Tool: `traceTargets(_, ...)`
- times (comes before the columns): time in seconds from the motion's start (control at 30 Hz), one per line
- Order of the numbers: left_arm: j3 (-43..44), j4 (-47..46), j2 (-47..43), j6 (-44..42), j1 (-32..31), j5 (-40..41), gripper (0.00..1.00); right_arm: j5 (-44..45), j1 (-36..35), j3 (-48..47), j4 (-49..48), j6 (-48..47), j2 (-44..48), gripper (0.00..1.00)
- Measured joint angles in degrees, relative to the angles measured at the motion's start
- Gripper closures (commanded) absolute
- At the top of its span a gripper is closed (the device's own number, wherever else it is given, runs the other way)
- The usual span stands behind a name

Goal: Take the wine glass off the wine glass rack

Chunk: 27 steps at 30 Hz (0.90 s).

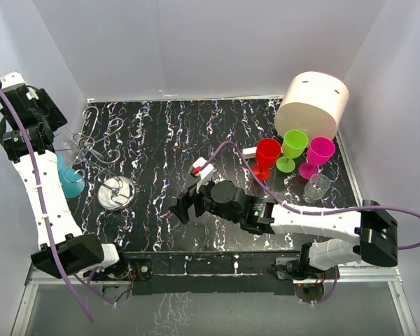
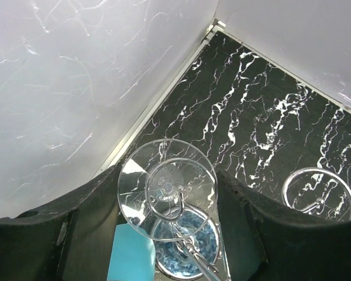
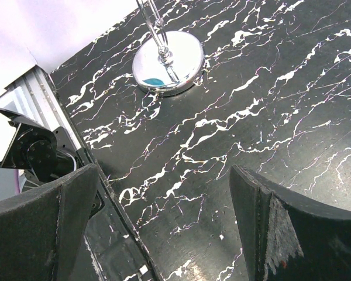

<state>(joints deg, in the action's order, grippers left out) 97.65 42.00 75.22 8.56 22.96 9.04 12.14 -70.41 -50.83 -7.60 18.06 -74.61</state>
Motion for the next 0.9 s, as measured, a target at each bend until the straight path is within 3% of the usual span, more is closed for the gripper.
traceTargets(0.4,-0.3,-1.9,0.5,-0.8,0.1,-5.7,0.49,0.2,0.0,0.0,0.0,0.0,0.0,0.07)
traceTargets(0.9,-5.2,-2.1,-6.1,-1.3,0.1,-7.3,0.49,0.4,-0.5,0.0,0.0,0.0,0.0,0.06)
